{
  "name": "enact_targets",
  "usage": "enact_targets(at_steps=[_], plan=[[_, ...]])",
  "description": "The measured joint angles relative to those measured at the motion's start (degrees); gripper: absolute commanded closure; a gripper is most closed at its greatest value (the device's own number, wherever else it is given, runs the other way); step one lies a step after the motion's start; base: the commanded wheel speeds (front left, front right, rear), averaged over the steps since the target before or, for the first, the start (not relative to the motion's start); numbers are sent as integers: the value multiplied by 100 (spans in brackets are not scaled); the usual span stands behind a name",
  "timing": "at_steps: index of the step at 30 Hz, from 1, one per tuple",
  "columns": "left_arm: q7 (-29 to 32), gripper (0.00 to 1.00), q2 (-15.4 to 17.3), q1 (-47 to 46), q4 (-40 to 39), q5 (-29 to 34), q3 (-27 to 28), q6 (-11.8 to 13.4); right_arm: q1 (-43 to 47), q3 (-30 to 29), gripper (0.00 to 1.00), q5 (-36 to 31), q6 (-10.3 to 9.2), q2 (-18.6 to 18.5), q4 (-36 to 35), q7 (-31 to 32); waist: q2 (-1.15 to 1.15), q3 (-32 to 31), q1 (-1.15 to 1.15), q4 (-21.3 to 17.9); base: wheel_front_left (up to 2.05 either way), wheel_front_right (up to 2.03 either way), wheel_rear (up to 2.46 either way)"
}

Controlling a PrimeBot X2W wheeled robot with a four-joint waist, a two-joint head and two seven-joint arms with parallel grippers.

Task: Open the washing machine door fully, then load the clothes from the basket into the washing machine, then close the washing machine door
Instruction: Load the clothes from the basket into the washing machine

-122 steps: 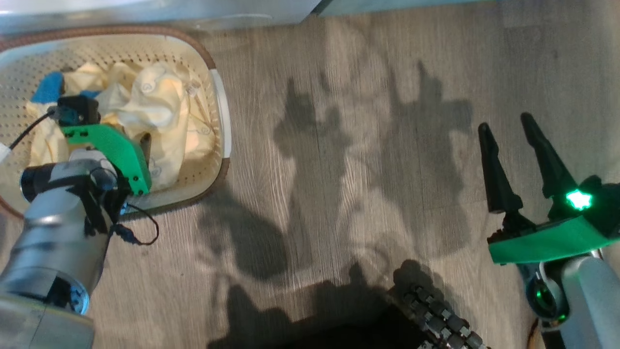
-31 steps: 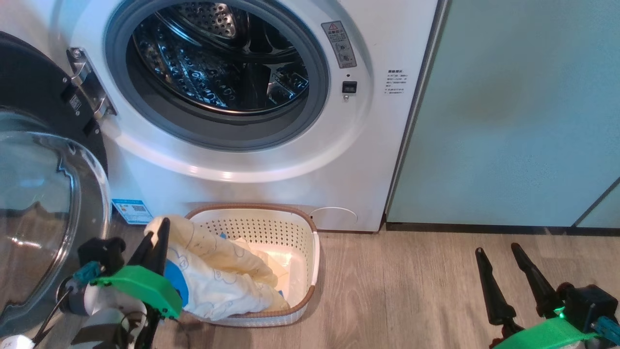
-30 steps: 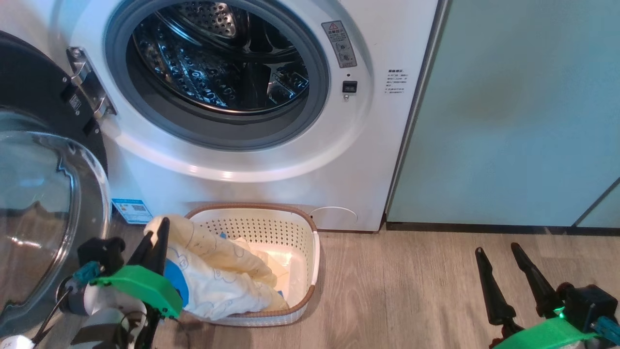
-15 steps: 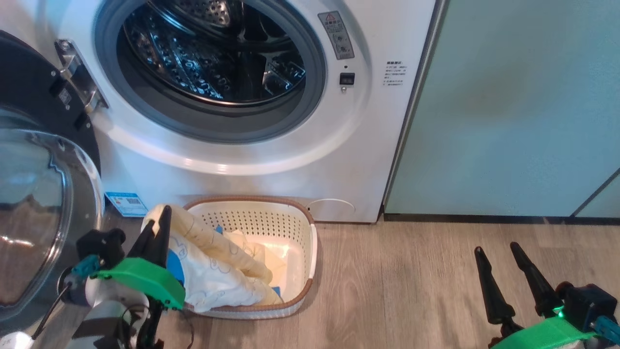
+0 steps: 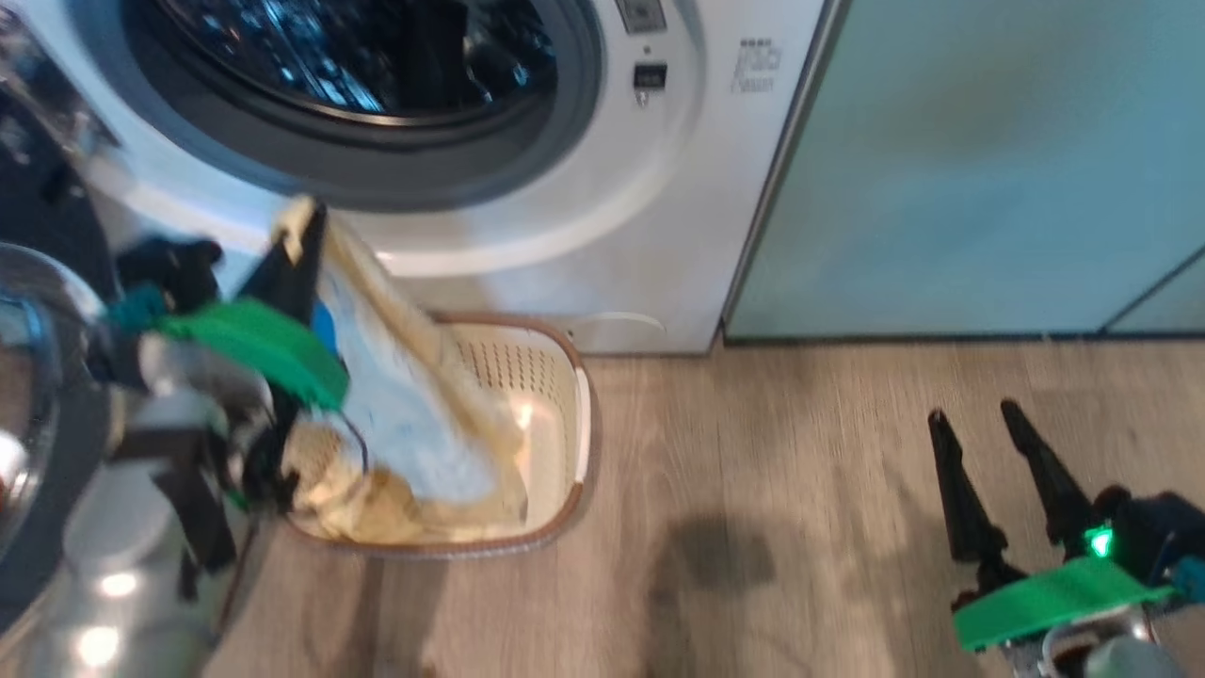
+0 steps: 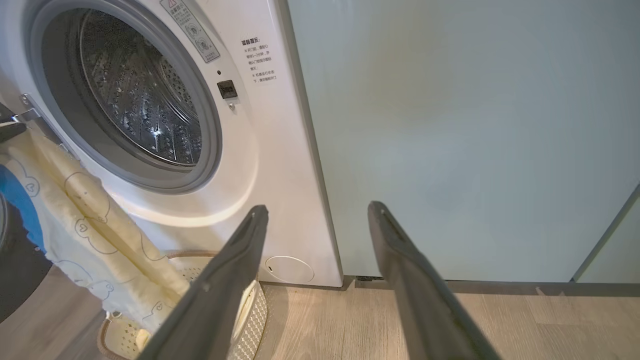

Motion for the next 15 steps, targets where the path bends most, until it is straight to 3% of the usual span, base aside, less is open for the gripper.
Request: enact_targets(at_steps=[15], plan=[[316,100,448,-2719,1642,-230,-348,-149,-751,-2,0,1,0,86,-124,0,0,1319,1,-406,0,0,0]])
